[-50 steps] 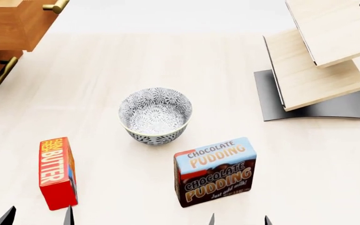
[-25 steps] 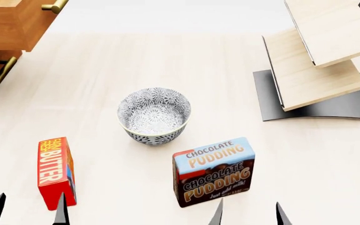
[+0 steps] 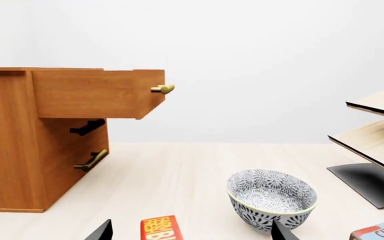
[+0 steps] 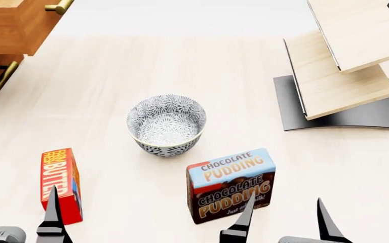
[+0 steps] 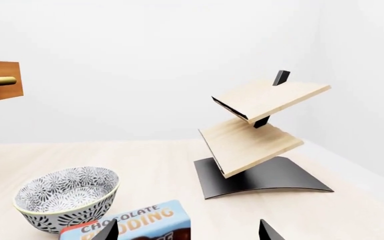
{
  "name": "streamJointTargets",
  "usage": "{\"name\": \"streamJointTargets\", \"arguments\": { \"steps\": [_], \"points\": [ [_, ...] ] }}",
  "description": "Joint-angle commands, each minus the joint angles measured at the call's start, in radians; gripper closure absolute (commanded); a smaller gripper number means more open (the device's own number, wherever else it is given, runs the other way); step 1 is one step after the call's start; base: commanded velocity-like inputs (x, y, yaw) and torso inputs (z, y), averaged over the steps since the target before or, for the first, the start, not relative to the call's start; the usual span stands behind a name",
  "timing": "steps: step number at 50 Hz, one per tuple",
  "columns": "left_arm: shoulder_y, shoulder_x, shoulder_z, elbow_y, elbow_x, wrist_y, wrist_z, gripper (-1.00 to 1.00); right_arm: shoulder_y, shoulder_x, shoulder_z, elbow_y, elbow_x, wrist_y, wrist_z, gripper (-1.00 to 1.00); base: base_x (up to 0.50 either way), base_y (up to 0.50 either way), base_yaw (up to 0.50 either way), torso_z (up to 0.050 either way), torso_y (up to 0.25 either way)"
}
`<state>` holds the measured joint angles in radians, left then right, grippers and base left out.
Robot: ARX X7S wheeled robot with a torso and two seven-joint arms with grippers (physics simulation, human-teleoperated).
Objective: Close the top drawer of the cabinet.
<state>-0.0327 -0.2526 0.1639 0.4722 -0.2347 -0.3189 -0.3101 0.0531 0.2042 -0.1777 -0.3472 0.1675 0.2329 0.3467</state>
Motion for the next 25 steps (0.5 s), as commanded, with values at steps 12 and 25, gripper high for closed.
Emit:
{"name": "streamJointTargets", "arguments": {
  "steps": [12, 25],
  "points": [
    [-0.004, -0.013, 0.014, 0.020, -0.006, -0.019, -0.013, -1.00, 0.000, 0.013, -0.012, -0.019, -0.001, 0.011, 0.018, -1.00, 0.00, 0.00, 0.00, 0.000, 0.000],
    [-0.008, -0.016, 0.021, 0.008, -0.013, -0.014, -0.014, -1.00, 0.008, 0.014, -0.016, -0.008, 0.004, 0.013, 0.027, -1.00, 0.07, 0.00, 0.00, 0.000, 0.000]
  ]
}}
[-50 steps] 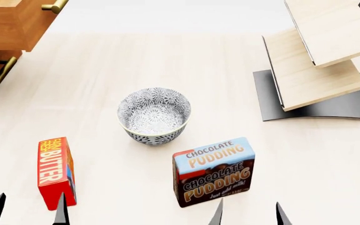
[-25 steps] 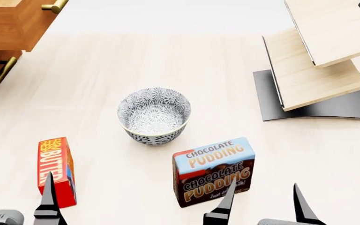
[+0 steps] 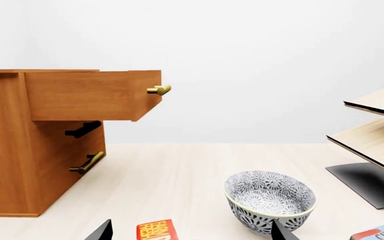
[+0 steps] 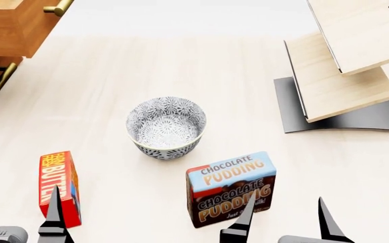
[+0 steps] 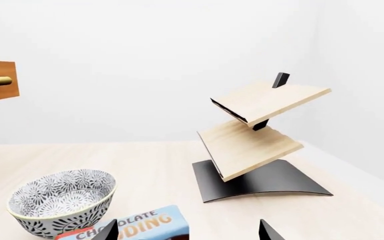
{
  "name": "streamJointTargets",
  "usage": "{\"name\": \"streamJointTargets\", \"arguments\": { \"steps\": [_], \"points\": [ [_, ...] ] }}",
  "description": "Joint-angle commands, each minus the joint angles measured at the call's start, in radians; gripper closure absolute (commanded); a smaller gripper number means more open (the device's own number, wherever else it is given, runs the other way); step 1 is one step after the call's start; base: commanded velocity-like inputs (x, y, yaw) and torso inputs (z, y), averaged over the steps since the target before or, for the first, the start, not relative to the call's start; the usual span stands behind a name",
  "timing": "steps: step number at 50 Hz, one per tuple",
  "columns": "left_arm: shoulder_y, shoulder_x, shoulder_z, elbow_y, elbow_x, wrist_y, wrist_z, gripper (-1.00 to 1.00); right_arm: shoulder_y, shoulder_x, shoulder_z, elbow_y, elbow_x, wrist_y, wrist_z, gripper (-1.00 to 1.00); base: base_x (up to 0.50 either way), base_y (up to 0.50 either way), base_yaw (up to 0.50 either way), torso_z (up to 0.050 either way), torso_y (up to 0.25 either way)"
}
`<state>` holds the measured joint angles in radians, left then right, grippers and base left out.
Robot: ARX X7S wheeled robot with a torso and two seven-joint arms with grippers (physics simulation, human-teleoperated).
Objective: Close the top drawer of the cabinet.
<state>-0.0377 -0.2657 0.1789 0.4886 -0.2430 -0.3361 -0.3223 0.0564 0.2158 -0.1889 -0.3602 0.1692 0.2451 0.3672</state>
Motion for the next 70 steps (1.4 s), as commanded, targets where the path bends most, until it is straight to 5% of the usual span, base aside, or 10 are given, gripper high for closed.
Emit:
{"name": "streamJointTargets", "arguments": {
  "steps": [1, 70],
  "points": [
    [-0.003, -0.003, 0.006, -0.007, -0.005, 0.002, -0.002, -1.00, 0.004, 0.003, -0.005, 0.005, 0.003, 0.000, 0.006, -1.00, 0.31, 0.00, 0.00, 0.000, 0.000],
    [-0.002, -0.023, 0.029, -0.032, -0.039, 0.020, -0.015, -1.00, 0.012, 0.026, -0.038, 0.050, 0.014, -0.034, 0.036, -1.00, 0.33, 0.00, 0.00, 0.000, 0.000]
  ]
}}
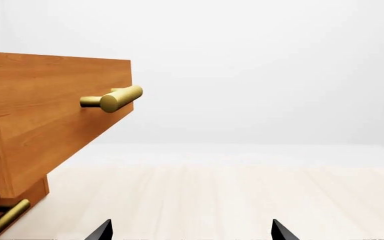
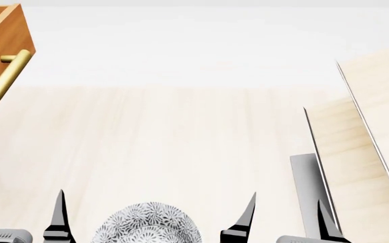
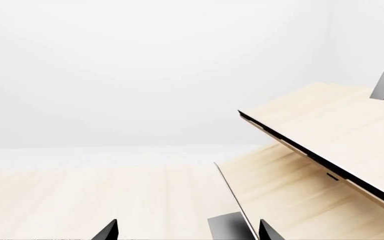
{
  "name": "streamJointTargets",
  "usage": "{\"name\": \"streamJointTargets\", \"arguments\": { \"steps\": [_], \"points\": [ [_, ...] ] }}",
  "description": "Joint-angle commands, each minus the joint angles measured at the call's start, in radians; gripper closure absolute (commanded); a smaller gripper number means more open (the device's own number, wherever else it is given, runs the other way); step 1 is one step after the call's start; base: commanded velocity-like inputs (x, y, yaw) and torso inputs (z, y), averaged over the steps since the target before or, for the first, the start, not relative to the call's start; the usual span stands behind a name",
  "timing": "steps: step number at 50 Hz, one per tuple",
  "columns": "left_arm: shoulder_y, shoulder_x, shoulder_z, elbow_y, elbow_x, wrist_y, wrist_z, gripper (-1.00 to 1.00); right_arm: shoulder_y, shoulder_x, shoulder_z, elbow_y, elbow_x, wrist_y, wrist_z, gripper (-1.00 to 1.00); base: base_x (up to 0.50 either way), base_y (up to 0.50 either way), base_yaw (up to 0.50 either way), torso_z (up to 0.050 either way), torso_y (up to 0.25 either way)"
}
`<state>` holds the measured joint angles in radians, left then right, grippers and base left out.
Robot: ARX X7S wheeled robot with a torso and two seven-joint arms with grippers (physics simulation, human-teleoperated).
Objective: Close the top drawer of the cabinet.
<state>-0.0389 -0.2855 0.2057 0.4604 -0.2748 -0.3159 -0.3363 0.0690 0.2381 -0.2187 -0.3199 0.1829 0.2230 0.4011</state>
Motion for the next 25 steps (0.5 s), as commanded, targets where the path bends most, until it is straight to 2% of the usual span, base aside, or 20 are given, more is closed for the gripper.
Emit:
{"name": "streamJointTargets", "arguments": {
  "steps": [1, 16, 25],
  "points": [
    [-0.001, -0.003, 0.002, -0.004, -0.008, -0.001, -0.002, -1.00, -0.002, 0.004, -0.009, 0.009, 0.001, -0.014, 0.002, -1.00, 0.00, 0.00, 0.00, 0.000, 0.000],
    [-0.004, -0.006, 0.008, -0.015, -0.012, 0.002, -0.005, -1.00, 0.006, 0.006, -0.011, 0.019, 0.005, -0.015, 0.013, -1.00, 0.01, 0.00, 0.00, 0.000, 0.000],
    [-0.002, -0.009, 0.013, -0.017, -0.014, 0.005, -0.007, -1.00, 0.004, 0.010, -0.014, 0.021, 0.006, -0.024, 0.017, -1.00, 0.15, 0.07, 0.00, 0.000, 0.000]
  ]
}}
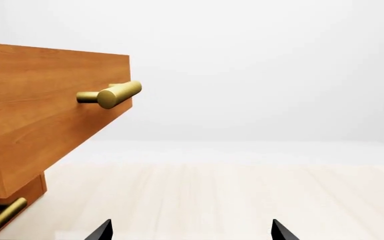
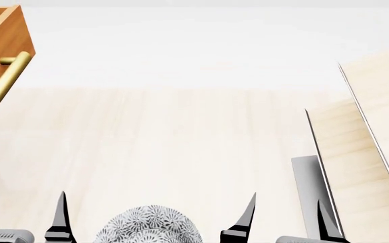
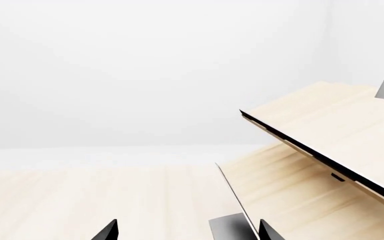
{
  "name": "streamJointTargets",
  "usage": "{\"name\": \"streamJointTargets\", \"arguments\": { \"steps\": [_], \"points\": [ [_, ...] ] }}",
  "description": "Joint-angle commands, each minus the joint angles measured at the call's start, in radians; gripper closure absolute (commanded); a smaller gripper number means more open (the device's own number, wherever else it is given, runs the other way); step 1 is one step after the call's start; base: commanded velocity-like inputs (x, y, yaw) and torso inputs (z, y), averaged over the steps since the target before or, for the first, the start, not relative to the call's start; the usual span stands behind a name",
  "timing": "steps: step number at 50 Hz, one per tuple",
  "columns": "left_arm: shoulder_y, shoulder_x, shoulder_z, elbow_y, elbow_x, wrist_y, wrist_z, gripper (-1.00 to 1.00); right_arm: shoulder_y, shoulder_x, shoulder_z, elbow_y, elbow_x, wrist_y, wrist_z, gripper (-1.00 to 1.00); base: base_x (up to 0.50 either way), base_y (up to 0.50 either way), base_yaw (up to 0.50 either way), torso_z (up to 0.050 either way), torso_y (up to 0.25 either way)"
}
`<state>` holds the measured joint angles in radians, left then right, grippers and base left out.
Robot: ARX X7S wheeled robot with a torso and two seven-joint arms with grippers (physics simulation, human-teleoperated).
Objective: Close the top drawer of the cabinet.
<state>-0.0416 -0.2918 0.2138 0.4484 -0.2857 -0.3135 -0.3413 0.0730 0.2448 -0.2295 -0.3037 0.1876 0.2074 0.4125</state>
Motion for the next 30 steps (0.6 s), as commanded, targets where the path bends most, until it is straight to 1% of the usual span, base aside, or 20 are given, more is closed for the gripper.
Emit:
{"name": "streamJointTargets", "arguments": {
  "steps": [1, 8, 17, 24, 30],
  "points": [
    [0.000, -0.003, 0.006, -0.006, -0.002, 0.003, -0.002, -1.00, 0.000, 0.003, -0.004, 0.005, 0.001, -0.009, 0.006, -1.00, 0.16, 0.08, 0.00, 0.000, 0.000],
    [-0.004, -0.005, 0.009, -0.010, -0.004, 0.003, -0.003, -1.00, 0.002, 0.005, -0.009, 0.006, -0.001, -0.008, 0.011, -1.00, 0.13, 0.08, 0.00, 0.000, 0.000],
    [-0.007, -0.007, 0.011, -0.014, -0.006, 0.003, -0.005, -1.00, 0.003, 0.009, -0.015, 0.009, -0.002, -0.017, 0.013, -1.00, 0.02, 0.08, 0.00, 0.000, 0.000],
    [-0.011, -0.007, 0.014, -0.024, -0.006, 0.008, -0.006, -1.00, 0.004, 0.010, -0.018, 0.018, -0.003, -0.028, 0.015, -1.00, 0.09, 0.36, 0.00, 0.000, 0.000],
    [-0.027, -0.004, 0.017, -0.047, -0.007, 0.006, -0.006, -1.00, 0.003, 0.011, -0.021, 0.021, 0.001, -0.029, 0.016, -1.00, 0.01, 0.03, 0.00, 0.000, 0.000]
  ]
}}
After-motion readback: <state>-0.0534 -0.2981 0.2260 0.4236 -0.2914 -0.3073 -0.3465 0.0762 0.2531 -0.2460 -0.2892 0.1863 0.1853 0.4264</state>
